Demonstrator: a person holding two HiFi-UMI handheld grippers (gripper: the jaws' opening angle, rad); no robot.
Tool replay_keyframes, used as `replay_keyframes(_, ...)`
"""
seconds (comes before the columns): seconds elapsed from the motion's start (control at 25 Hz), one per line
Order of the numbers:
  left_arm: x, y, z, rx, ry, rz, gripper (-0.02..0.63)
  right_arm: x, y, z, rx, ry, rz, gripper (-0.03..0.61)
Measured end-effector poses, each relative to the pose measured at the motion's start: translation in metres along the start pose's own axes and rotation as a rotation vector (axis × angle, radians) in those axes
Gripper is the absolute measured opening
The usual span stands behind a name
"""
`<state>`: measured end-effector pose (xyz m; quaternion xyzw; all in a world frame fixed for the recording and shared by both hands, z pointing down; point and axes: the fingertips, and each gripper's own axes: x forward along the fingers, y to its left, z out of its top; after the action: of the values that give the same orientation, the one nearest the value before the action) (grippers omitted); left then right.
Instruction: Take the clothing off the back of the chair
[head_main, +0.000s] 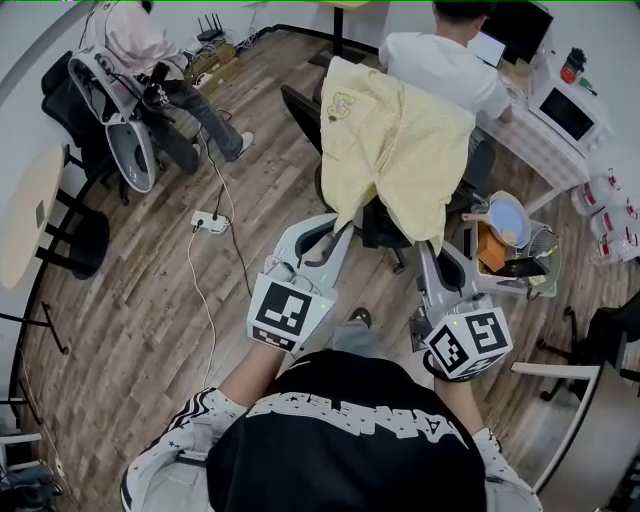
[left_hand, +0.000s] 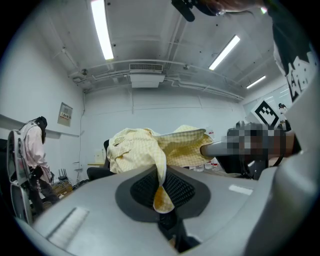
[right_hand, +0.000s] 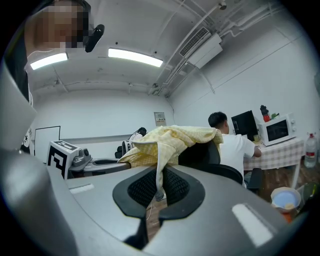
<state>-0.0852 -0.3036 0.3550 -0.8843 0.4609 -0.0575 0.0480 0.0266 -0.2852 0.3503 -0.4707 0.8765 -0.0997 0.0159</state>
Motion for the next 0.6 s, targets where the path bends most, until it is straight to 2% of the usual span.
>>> replay_keyframes(0.6, -0.018, -0.009, 0.001, -0.007, -0.003, -0.014, 0.021, -0.015, 0.014, -0.001, 0.010, -0.008, -0.014, 0.017)
